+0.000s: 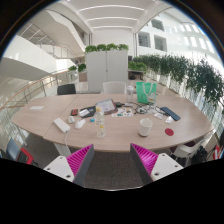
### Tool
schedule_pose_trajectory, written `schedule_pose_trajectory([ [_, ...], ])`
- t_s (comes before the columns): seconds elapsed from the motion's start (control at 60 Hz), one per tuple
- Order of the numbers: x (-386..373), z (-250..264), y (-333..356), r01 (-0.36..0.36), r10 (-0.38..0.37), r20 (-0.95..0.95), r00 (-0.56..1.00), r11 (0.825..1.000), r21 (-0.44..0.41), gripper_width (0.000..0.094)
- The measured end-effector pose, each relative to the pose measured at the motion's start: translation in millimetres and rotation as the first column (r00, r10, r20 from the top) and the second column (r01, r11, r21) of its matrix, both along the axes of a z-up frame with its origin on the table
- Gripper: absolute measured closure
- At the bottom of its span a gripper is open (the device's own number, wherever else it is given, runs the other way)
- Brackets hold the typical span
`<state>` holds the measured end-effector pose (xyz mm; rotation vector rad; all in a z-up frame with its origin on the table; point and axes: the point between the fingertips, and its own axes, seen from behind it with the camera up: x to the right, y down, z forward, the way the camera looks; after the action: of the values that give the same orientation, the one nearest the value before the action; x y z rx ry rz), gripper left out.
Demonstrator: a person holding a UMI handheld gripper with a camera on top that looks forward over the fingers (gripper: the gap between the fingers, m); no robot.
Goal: Pour water
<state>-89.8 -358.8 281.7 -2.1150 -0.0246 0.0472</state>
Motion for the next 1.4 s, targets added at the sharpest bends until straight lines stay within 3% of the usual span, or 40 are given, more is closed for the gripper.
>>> schedule_pose_trajectory([
  [0.1, 8.5, -1.8, -3.9, 0.028, -0.028, 0.006, 1.0, 1.0, 0.012, 0.0112],
  [0.267, -45.9, -13.9, -16.5, 0.076, -0.077, 0.013, 0.997, 0.997, 0.026, 0.0108],
  [0.467, -72.3, -45.2, 25.9, 0.003, -0.004, 0.001, 1.0, 0.993, 0.121, 0.0105],
  [0.583, -87.9, -74.5, 88.9, -0.031, 0.03, 0.008, 1.0, 0.978, 0.208, 0.0103],
  [0.733, -98.5, -129.4, 200.4, -0.026, 0.019, 0.024, 1.0, 0.955, 0.296, 0.0107],
  [0.983, -105.7, -180.0, 342.2, -0.026, 0.004, 0.066, 0.998, 0.942, 0.335, 0.011],
  [1.033, -107.1, -179.4, 359.7, -0.034, 0.006, 0.079, 0.997, 0.933, 0.358, 0.0159],
  [1.067, -110.7, -186.7, 375.3, -0.036, 0.004, 0.093, 0.996, 0.936, 0.349, 0.0275],
  [1.083, -105.8, -190.3, 375.0, -0.035, 0.003, 0.097, 0.995, 0.94, 0.338, 0.0382],
  [1.217, -103.4, -188.1, 384.2, -0.021, -0.005, 0.065, 0.998, 0.919, 0.393, 0.0449],
  [1.333, -99.7, -192.2, 387.5, -0.001, -0.004, 0.013, 1.0, 0.94, 0.342, 0.058],
  [1.4, -100.6, -195.4, 385.4, -0.004, 0.021, -0.054, 0.998, 0.959, 0.284, 0.0581],
])
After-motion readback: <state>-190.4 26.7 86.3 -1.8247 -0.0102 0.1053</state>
